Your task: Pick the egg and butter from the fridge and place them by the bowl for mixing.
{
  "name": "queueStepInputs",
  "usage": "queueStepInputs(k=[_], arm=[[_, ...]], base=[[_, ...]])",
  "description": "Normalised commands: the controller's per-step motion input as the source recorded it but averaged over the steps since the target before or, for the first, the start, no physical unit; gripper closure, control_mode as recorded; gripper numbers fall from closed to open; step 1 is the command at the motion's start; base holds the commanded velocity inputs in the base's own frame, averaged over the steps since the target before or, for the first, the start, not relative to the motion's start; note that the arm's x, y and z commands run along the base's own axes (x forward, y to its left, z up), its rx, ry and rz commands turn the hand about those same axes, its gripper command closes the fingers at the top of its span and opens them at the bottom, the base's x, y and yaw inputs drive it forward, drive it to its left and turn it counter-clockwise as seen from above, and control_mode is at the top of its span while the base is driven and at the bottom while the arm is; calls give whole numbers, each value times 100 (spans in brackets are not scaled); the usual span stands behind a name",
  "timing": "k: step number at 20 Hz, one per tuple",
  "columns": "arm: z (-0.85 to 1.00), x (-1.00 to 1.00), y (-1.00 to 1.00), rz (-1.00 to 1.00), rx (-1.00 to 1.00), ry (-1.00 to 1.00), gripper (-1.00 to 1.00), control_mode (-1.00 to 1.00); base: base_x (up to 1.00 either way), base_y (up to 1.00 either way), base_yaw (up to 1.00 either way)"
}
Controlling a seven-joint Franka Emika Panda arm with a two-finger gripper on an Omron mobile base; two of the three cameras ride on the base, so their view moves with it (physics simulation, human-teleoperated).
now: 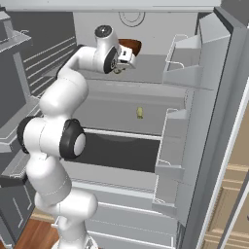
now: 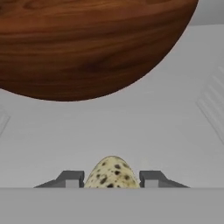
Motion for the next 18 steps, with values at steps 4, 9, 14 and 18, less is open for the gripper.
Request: queueStepInputs(k=[4, 9, 14, 18], arm=[[0, -39, 0, 0, 0, -2, 100, -100], [2, -89, -11, 0, 0, 0, 100, -100], [0, -100, -20, 0, 0, 0, 100, -100], [-8, -100, 7, -3, 0, 6, 100, -100]], base=[[0, 0, 0], [0, 0, 0], [0, 0, 0], [0, 0, 0]])
